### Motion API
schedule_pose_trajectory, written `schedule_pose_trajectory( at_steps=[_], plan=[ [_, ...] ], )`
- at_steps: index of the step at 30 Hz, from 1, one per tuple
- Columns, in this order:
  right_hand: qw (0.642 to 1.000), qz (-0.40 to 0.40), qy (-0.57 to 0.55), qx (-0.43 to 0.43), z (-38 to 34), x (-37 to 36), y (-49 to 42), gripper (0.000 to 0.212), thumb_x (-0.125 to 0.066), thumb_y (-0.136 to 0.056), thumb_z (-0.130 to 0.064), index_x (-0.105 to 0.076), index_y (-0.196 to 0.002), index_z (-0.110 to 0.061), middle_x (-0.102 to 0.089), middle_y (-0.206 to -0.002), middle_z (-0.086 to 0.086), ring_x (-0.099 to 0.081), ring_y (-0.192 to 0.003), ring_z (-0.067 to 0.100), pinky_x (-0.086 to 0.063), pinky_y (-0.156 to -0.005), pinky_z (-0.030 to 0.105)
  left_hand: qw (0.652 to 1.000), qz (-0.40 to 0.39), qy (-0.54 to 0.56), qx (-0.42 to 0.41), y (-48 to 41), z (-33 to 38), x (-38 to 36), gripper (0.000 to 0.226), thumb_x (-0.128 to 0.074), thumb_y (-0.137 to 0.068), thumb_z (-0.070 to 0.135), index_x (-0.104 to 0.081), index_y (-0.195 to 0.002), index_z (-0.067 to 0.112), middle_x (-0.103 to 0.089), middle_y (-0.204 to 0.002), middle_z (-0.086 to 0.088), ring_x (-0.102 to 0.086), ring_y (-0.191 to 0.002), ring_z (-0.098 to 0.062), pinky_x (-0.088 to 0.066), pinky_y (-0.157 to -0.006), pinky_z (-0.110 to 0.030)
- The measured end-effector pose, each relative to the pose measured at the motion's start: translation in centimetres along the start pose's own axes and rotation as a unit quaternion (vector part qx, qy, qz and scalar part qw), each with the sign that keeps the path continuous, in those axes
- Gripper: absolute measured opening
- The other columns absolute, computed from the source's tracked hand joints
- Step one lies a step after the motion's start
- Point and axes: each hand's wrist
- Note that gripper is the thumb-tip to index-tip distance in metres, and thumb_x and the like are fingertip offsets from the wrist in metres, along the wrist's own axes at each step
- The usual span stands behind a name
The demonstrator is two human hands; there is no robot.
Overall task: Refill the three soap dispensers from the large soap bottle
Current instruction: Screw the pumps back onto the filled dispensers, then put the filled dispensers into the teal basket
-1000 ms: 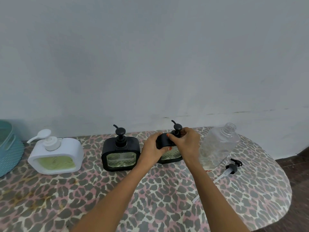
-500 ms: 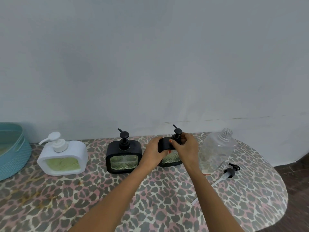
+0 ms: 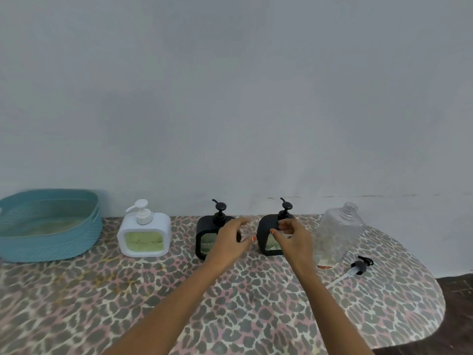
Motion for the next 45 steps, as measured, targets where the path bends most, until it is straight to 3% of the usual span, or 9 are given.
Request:
schedule_pose_trajectory(
  at_steps=[14,20,26,30,34,38,45],
  plan=[
    [0.986,-0.144,-0.059,0.05,-8.9,-8.1,6.5,0.034,-0.066,-0.084,-0.017,-0.058,-0.115,-0.007,-0.063,-0.109,0.007,-0.056,-0.099,0.013,-0.043,-0.085,0.019,0.99,0.127,-0.026,0.049,7.6,-5.7,12.9,0.041,-0.065,-0.083,0.017,-0.053,-0.121,0.008,-0.058,-0.123,-0.007,-0.051,-0.117,-0.018,-0.036,-0.094,-0.021],
    [0.98,-0.18,-0.06,0.061,-10.7,-12.6,6.9,0.039,-0.069,-0.081,-0.017,-0.057,-0.117,-0.005,-0.062,-0.111,0.008,-0.055,-0.095,0.013,-0.042,-0.082,0.018,0.982,0.172,-0.025,0.076,7.9,-9.0,17.2,0.044,-0.066,-0.081,0.013,-0.05,-0.121,0.008,-0.056,-0.122,-0.012,-0.052,-0.115,-0.022,-0.04,-0.094,-0.029],
    [0.973,-0.217,-0.061,0.057,-10.6,-16.3,5.5,0.05,-0.071,-0.08,-0.019,-0.052,-0.125,-0.008,-0.057,-0.123,0.007,-0.051,-0.102,0.011,-0.041,-0.09,0.021,0.983,0.154,-0.046,0.093,6.3,-11.9,19.3,0.056,-0.069,-0.079,0.018,-0.044,-0.128,0.009,-0.051,-0.13,-0.008,-0.048,-0.116,-0.017,-0.034,-0.091,-0.021],
    [0.963,-0.258,-0.066,0.039,-10.2,-18.4,4.3,0.065,-0.074,-0.076,-0.015,-0.043,-0.133,-0.01,-0.049,-0.135,0.008,-0.048,-0.122,0.02,-0.042,-0.103,0.036,0.985,0.134,-0.037,0.105,4.8,-13.4,19.9,0.065,-0.071,-0.077,0.024,-0.04,-0.133,0.012,-0.047,-0.137,-0.005,-0.045,-0.121,-0.017,-0.031,-0.094,-0.021],
    [0.949,-0.301,-0.079,0.043,-10.1,-19.9,3.1,0.072,-0.075,-0.074,-0.01,-0.039,-0.136,-0.012,-0.043,-0.138,0.007,-0.041,-0.128,0.021,-0.041,-0.102,0.033,0.99,0.082,-0.037,0.109,3.3,-14.6,20.5,0.073,-0.073,-0.075,0.026,-0.035,-0.137,0.016,-0.04,-0.142,-0.002,-0.04,-0.128,-0.017,-0.028,-0.097,-0.02],
    [0.939,-0.334,-0.067,0.048,-10.2,-20.6,2.2,0.065,-0.073,-0.075,-0.007,-0.042,-0.132,-0.012,-0.045,-0.134,0.007,-0.043,-0.121,0.019,-0.041,-0.095,0.027,0.993,0.036,-0.017,0.114,2.6,-15.5,20.7,0.072,-0.073,-0.075,0.022,-0.036,-0.136,0.018,-0.042,-0.14,-0.003,-0.044,-0.121,-0.013,-0.04,-0.1,-0.028],
    [0.933,-0.347,-0.029,0.093,-10.3,-20.4,1.4,0.055,-0.074,-0.074,-0.01,-0.05,-0.124,-0.014,-0.053,-0.125,0.005,-0.048,-0.107,0.014,-0.038,-0.088,0.023,0.994,0.03,-0.019,0.105,2.3,-15.1,21.6,0.063,-0.076,-0.072,0.016,-0.046,-0.128,0.012,-0.051,-0.129,-0.007,-0.05,-0.109,-0.011,-0.041,-0.083,-0.018]
  ],
)
Point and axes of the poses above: each hand's wrist, its own y-axis away from the middle knuckle, its own x-axis out of the back of the hand, z = x × y
